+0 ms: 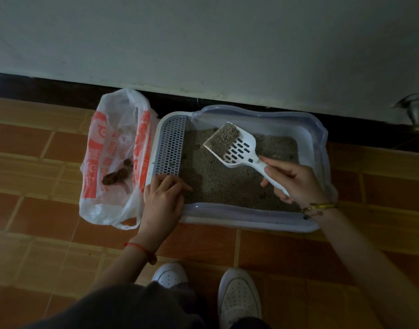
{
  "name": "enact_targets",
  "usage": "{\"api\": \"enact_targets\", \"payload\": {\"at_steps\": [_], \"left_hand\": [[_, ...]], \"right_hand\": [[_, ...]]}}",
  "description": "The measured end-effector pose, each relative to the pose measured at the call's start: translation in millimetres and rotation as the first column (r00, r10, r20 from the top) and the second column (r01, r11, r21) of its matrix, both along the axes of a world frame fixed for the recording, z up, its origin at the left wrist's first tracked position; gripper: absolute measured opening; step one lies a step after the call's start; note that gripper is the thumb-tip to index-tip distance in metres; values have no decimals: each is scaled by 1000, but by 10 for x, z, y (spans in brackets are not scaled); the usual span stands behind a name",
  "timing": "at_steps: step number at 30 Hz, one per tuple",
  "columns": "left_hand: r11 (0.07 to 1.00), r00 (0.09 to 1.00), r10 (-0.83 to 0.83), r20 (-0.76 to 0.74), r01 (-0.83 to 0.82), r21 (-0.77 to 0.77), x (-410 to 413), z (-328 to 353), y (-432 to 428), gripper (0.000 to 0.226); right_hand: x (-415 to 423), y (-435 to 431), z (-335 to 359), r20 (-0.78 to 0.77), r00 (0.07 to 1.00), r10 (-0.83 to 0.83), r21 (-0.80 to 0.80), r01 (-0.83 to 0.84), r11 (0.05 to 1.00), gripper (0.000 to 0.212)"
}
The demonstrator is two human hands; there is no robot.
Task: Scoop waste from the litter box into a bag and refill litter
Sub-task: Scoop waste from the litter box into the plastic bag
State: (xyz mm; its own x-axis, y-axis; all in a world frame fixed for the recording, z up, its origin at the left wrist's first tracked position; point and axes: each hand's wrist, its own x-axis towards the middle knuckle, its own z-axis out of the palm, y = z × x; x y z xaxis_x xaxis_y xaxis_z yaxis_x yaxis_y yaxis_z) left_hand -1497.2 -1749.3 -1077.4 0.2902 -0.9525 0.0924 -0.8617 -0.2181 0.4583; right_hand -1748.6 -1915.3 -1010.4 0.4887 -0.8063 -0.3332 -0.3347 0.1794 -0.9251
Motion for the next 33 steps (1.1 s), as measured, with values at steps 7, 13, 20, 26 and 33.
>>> {"api": "enact_targets", "payload": {"at_steps": [7, 13, 20, 26, 33], "left_hand": [[1000, 1000, 1, -5, -1, -4, -5, 11, 4, 29], [1000, 1000, -8, 7, 8, 3, -5, 20, 3, 29], [1000, 1000, -2, -20, 2, 12, 2, 24, 5, 29], [1000, 997, -7, -72, 6, -20, 1, 47, 28, 30], [994, 994, 36, -101, -46, -99, 64, 106, 212, 22]], "right_hand": [[-11, -2, 18, 55, 994, -90, 1, 90, 996, 33], [-1, -9, 62, 41, 996, -75, -68, 77, 995, 34], [23, -34, 122, 61, 994, -86, -69, 90, 994, 35], [53, -6, 184, 74, 995, -59, -57, 63, 996, 34], [297, 17, 294, 88, 993, 74, -70, -68, 995, 33]]}}
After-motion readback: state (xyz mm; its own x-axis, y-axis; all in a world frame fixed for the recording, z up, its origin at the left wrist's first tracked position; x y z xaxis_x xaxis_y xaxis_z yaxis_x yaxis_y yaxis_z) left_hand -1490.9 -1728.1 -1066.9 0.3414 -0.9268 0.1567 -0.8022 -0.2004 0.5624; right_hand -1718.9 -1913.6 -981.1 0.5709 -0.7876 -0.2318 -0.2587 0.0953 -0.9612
